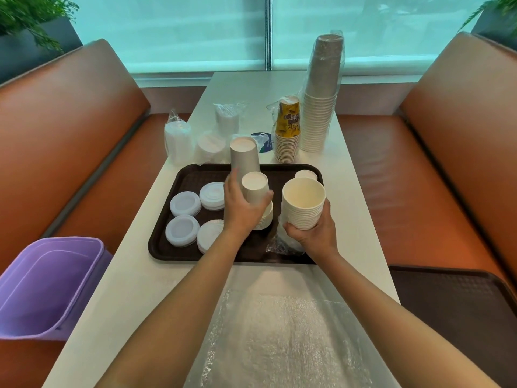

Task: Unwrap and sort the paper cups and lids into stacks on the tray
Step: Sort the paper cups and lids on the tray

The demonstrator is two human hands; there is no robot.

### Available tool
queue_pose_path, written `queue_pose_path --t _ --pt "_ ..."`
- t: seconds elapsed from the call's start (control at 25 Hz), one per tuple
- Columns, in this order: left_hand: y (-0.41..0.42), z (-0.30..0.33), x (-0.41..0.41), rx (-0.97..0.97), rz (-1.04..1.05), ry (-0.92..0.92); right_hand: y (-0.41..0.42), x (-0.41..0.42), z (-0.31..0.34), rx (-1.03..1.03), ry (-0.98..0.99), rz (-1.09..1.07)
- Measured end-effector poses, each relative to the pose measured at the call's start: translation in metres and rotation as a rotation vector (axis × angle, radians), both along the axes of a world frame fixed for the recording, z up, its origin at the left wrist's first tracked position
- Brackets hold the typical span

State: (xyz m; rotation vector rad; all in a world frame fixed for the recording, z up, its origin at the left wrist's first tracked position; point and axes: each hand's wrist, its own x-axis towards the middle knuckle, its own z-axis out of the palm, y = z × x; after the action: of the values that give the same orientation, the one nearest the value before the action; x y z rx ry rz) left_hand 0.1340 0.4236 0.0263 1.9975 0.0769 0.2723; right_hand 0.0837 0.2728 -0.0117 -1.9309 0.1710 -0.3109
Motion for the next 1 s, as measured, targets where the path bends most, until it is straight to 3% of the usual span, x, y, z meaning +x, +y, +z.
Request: queue_pose_path --t 0.08,0.16,0.2,0.28,0.36,0.44,0.72,0.88,1.0 --pt "-0.014 0.024 -0.013 0.058 0.002 -0.435 0.000 0.000 0.000 0.018 -0.017 0.004" --pt "-0.028 0.054 -0.023 0.197 -0.246 -0.638 0.001 0.001 -0.001 0.031 -0.029 0.008" --pt "-0.035 0.065 -0.027 0.311 -0.399 -0.590 0.001 0.001 -0.002 0.034 -0.025 0.010" --pt "-0.047 0.078 -0.033 0.686 -0.593 -0.320 -0.001 0.001 -0.004 0.050 -0.018 0.019" --pt "-0.054 0.078 -0.035 0.947 -0.601 -0.189 -0.003 0.001 -0.004 0.061 -0.004 0.025" --pt "-0.058 0.078 -0.037 1.076 -0.573 -0.202 -0.002 0.001 -0.004 0.059 0.002 0.027" --pt "-0.054 0.083 -0.035 1.051 -0.551 -0.218 -0.002 -0.002 -0.002 0.085 -0.016 0.041" --pt "-0.058 0.086 -0.037 1.186 -0.666 -0.230 -0.003 0.000 -0.003 0.076 -0.036 0.069" --pt "-0.056 0.098 -0.035 1.273 -0.640 -0.244 -0.003 0.001 -0.004 0.057 -0.015 0.050"
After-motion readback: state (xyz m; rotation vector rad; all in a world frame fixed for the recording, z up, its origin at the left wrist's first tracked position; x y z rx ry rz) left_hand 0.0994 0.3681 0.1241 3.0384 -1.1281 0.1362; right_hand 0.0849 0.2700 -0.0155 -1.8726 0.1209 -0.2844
